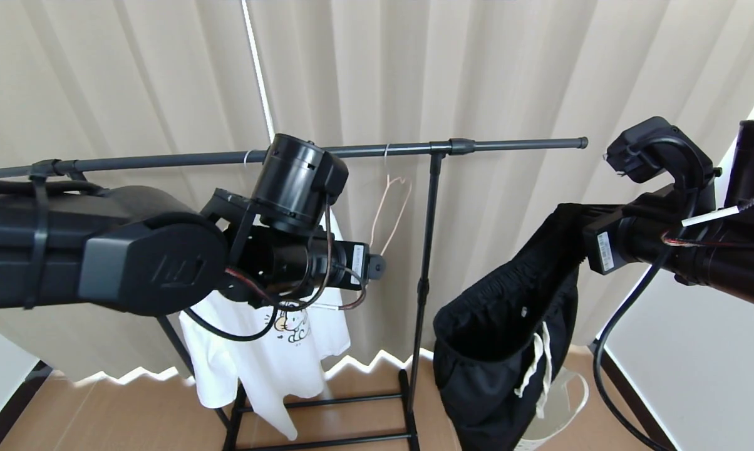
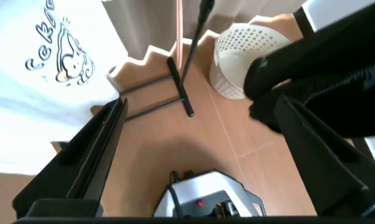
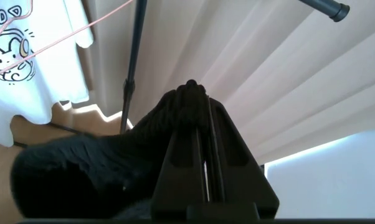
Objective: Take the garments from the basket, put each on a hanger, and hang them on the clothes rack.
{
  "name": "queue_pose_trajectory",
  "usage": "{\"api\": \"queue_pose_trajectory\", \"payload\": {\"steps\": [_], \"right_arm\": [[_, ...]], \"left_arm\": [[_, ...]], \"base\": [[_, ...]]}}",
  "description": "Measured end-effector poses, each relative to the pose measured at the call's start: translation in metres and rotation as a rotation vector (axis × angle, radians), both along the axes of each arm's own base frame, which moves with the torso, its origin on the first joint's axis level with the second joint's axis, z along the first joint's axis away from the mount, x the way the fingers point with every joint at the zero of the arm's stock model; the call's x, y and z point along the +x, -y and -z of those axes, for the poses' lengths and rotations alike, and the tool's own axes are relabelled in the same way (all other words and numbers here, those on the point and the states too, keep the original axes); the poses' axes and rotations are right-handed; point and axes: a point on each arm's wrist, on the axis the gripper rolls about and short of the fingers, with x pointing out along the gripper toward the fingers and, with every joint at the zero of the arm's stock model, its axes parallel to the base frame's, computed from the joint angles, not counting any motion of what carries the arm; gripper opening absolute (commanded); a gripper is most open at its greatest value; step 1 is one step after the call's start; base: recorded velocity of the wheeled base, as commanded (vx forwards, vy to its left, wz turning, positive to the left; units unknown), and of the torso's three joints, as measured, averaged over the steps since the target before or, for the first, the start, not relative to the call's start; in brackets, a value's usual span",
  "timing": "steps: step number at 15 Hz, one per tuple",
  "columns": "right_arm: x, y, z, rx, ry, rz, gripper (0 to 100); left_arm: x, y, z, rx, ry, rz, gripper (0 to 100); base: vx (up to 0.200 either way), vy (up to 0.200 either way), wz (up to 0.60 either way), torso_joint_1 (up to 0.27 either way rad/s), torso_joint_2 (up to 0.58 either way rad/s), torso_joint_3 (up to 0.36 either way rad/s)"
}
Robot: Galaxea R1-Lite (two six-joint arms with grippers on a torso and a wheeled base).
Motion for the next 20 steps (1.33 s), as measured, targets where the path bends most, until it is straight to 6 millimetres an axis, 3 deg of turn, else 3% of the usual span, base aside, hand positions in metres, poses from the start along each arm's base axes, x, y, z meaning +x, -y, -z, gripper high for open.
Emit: {"api": "queue_pose_trajectory", "payload": {"steps": [4,7,10,14,20], "right_arm": [[0.0,-0.001,0.0,0.001,0.001,-0.004,0],[0.0,-0.001,0.002,-0.011,-0.005,-0.008,0],[0.0,-0.002,0.005,-0.019,-0.012,-0.009,0],[0.0,-0.003,0.006,-0.022,-0.016,-0.016,0],[-0.002,-0.004,0.006,-0.022,-0.016,-0.022,0]], "left_arm": [[0.049,0.011,0.002,0.044,0.069,-0.007,100],[0.101,0.026,0.004,0.052,0.168,-0.016,100],[0.148,0.032,0.034,0.135,0.233,0.0,100],[0.172,0.026,0.064,0.136,0.224,-0.039,100],[0.175,0.026,0.072,0.112,0.203,-0.056,100]], "base": [[0.0,0.0,0.0,0.0,0.0,0.0],[0.0,0.0,0.0,0.0,0.0,0.0],[0.0,0.0,0.0,0.0,0.0,0.0],[0.0,0.0,0.0,0.0,0.0,0.0],[0.0,0.0,0.0,0.0,0.0,0.0]]}}
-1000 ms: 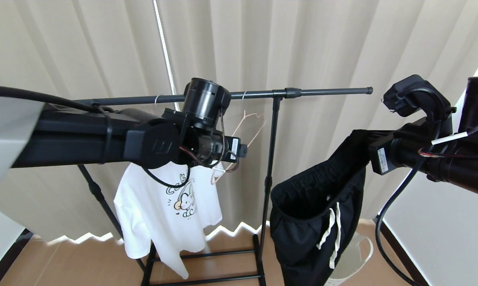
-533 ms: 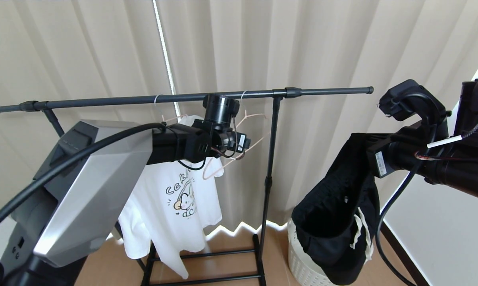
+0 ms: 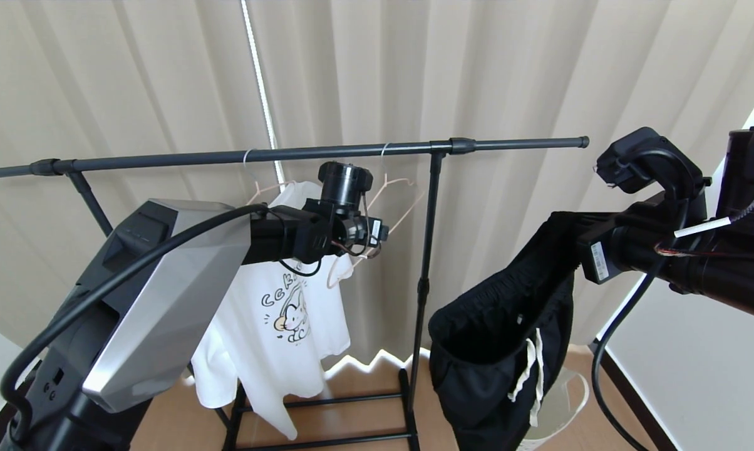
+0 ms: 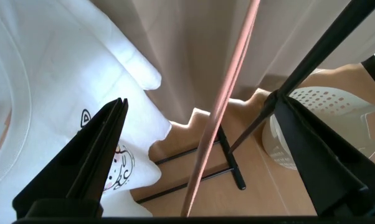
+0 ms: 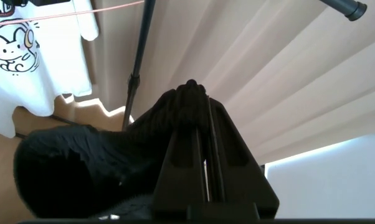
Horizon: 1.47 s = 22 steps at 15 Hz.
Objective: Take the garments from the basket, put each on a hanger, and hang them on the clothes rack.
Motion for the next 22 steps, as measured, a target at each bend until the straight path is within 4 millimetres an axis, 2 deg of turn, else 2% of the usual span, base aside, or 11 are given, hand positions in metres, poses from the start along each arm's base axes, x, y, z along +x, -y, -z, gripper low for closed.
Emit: {"api": "queue_pose_trajectory", "payload": {"steps": [8,9,15,22], "right_arm": [[0.0,0.0,0.0,0.001,0.001,0.0,0],[0.0,0.0,0.0,0.0,0.001,0.0,0],[0.0,0.0,0.0,-0.001,-0.001,0.0,0],[-0.001,0.0,0.001,-0.001,-0.002,0.0,0]], "left_arm": [[-0.002,0.007,0.006,-0.012,-0.011,0.006,100],[-0.003,0.009,0.007,-0.013,-0.013,0.009,0],[-0.003,0.012,0.011,-0.011,-0.021,0.013,0],[-0.004,0.01,0.007,-0.049,-0.015,-0.042,0]], "base": [[0.0,0.0,0.0,0.0,0.0,0.0],[0.0,0.0,0.0,0.0,0.0,0.0],[0.0,0.0,0.0,0.0,0.0,0.0],[0.0,0.0,0.0,0.0,0.0,0.0]]}}
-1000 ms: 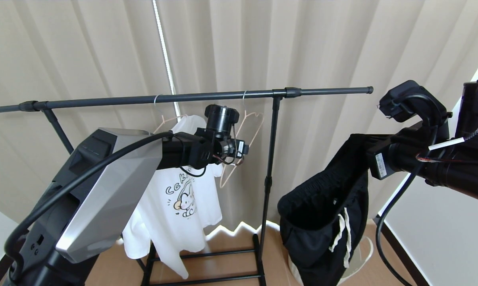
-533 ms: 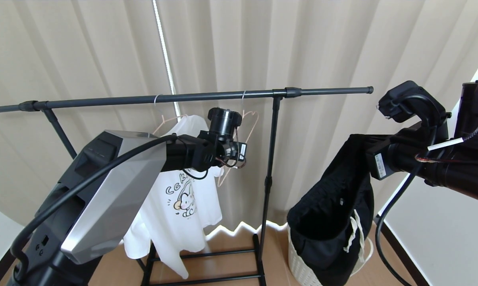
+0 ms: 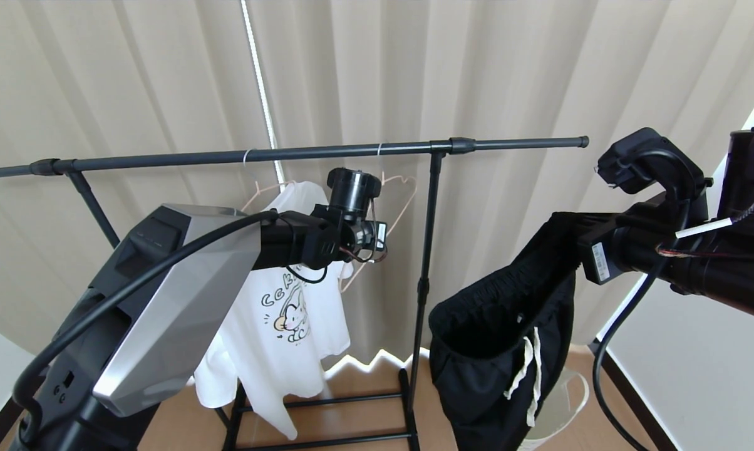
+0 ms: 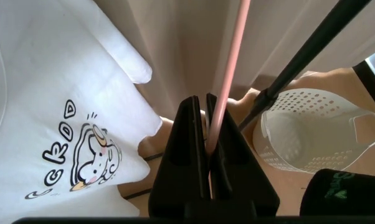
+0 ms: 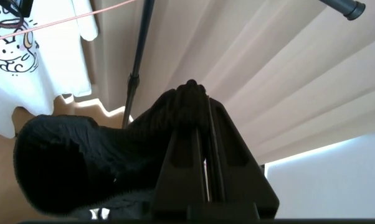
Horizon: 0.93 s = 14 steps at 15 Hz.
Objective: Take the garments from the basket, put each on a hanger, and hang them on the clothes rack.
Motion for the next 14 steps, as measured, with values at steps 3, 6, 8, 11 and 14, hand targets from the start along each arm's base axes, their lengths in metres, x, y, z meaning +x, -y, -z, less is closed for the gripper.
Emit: {"api": "queue_pose_trajectory", "payload": {"steps": [3,6,8,11,14], "right_arm": [[-0.001,0.0,0.0,-0.002,0.0,0.0,0],[-0.002,0.001,0.0,-0.006,0.004,-0.003,0],[-0.003,0.001,0.0,-0.006,0.003,-0.004,0],[-0.006,-0.002,-0.001,-0.006,0.005,-0.019,0],[-0.008,-0.005,0.0,-0.007,0.004,-0.032,0]], "left_arm": [[-0.004,-0.001,-0.013,-0.011,0.017,-0.001,0],[-0.019,-0.004,-0.025,-0.006,0.01,0.009,0],[-0.031,-0.007,-0.033,-0.005,0.005,0.016,0],[-0.047,-0.013,-0.039,-0.013,0.012,0.019,0],[-0.072,-0.028,-0.035,-0.004,0.002,0.019,0]], "base": [[0.0,0.0,0.0,0.0,0.0,0.0],[0.0,0.0,0.0,0.0,0.0,0.0],[0.0,0.0,0.0,0.0,0.0,0.0],[0.0,0.0,0.0,0.0,0.0,0.0],[0.0,0.0,0.0,0.0,0.0,0.0]]}}
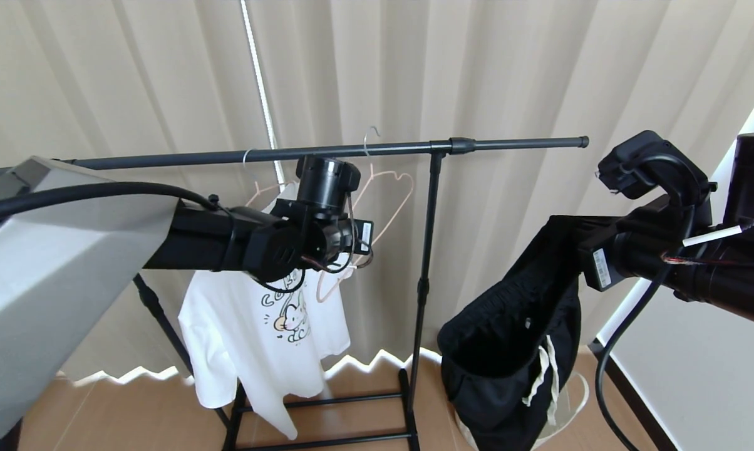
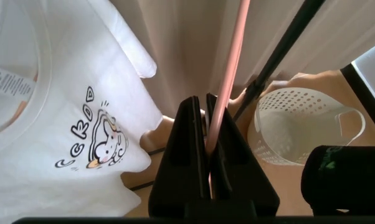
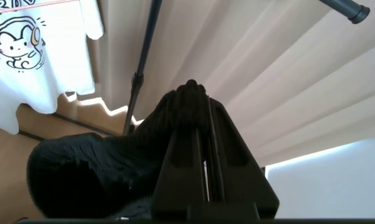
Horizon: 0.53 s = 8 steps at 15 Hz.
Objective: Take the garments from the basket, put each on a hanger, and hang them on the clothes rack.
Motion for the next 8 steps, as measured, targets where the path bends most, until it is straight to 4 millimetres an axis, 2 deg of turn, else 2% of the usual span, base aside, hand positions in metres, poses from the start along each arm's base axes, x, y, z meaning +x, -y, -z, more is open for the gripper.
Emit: {"api": "queue_pose_trajectory", "payload": {"steps": [5,8], "right_arm": [[-0.005,-0.006,0.003,-0.015,-0.004,0.003,0],[-0.007,-0.009,0.005,-0.023,-0.006,0.006,0]], "left_arm": [[-0.066,-0.039,0.012,0.005,-0.001,0.007,0],[-0.122,-0.066,0.021,-0.001,0.014,0.037,0]], "base": [[0.0,0.0,0.0,0.0,0.0,0.0],[0.0,0.0,0.0,0.0,0.0,0.0]]}}
